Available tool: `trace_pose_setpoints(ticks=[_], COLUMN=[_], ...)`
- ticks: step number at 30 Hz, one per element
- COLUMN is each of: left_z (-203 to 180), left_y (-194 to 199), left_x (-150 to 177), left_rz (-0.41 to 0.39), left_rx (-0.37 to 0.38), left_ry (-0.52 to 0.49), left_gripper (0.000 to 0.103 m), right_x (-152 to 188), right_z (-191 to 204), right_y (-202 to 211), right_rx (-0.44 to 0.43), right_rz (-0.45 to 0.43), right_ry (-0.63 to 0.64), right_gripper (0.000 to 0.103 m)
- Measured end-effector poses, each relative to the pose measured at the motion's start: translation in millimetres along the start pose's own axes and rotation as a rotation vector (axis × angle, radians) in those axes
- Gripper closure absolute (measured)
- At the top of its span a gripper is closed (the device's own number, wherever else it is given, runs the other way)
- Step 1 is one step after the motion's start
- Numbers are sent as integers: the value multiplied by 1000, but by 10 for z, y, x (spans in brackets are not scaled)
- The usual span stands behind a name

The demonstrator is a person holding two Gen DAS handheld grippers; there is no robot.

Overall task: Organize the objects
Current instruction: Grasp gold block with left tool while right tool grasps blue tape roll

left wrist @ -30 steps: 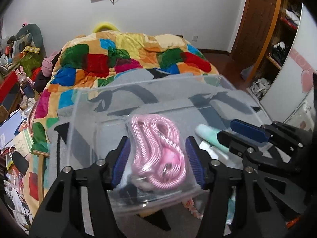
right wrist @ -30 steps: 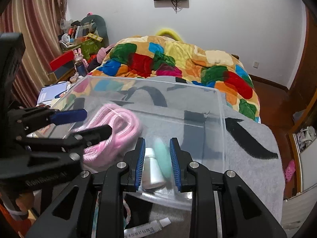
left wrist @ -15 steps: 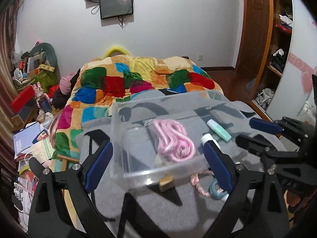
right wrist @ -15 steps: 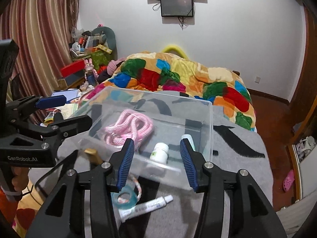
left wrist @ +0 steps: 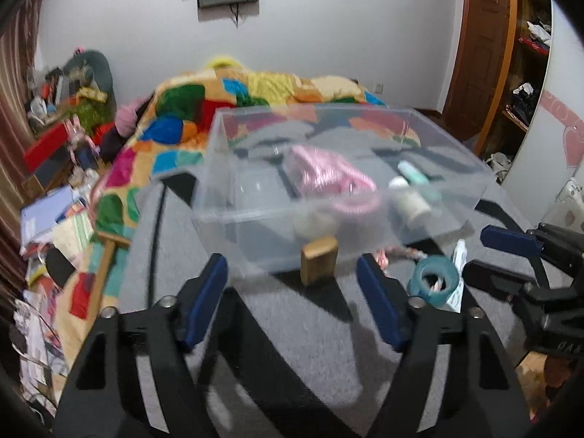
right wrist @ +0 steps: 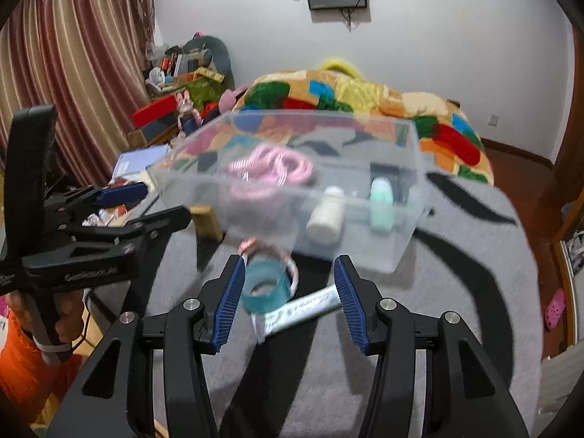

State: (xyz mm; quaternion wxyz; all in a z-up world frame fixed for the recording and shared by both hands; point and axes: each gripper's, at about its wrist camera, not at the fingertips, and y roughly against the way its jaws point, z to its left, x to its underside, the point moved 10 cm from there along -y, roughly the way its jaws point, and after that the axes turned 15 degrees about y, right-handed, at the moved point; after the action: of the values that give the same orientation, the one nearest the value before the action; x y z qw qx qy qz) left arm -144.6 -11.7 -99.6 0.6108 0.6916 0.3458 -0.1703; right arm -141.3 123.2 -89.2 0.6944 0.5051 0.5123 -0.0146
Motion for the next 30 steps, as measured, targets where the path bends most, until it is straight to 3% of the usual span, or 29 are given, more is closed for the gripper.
trace_pose_setpoints(ticks=[6, 9, 15, 17, 19, 24, 27, 30], left_z=[2, -16, -103, -106, -104, -92, -103, -102], left_y=[-200, -214, -232, -262, -296, -240, -189, -92], left_x=[90, 113, 130, 131, 152, 180, 202, 193], left_rz=[50, 55, 52, 58, 77, 74, 74, 57], left_rx=[-4, 8, 18, 12, 23, 43, 55, 67], left_ry=[37, 57, 83, 92, 102, 106, 101, 95], left_gripper=[53, 55, 55, 63, 79, 79, 79, 79], right_x=[150, 168, 152, 125, 118, 104, 77, 47], right_z=[111, 142, 234, 249, 262, 265, 269, 270], right_y=[-204, -232, -252, -254, -260, -226, -180, -135], right_rx=[-26, -16, -21, -7, -4, -9, -10, -13], right_rz=[43, 42, 34, 30, 29, 11, 3, -7], right_ry=[15, 29, 54, 68, 73, 61, 60, 59], right_gripper=[56, 56, 69, 69, 69, 73, 94, 94])
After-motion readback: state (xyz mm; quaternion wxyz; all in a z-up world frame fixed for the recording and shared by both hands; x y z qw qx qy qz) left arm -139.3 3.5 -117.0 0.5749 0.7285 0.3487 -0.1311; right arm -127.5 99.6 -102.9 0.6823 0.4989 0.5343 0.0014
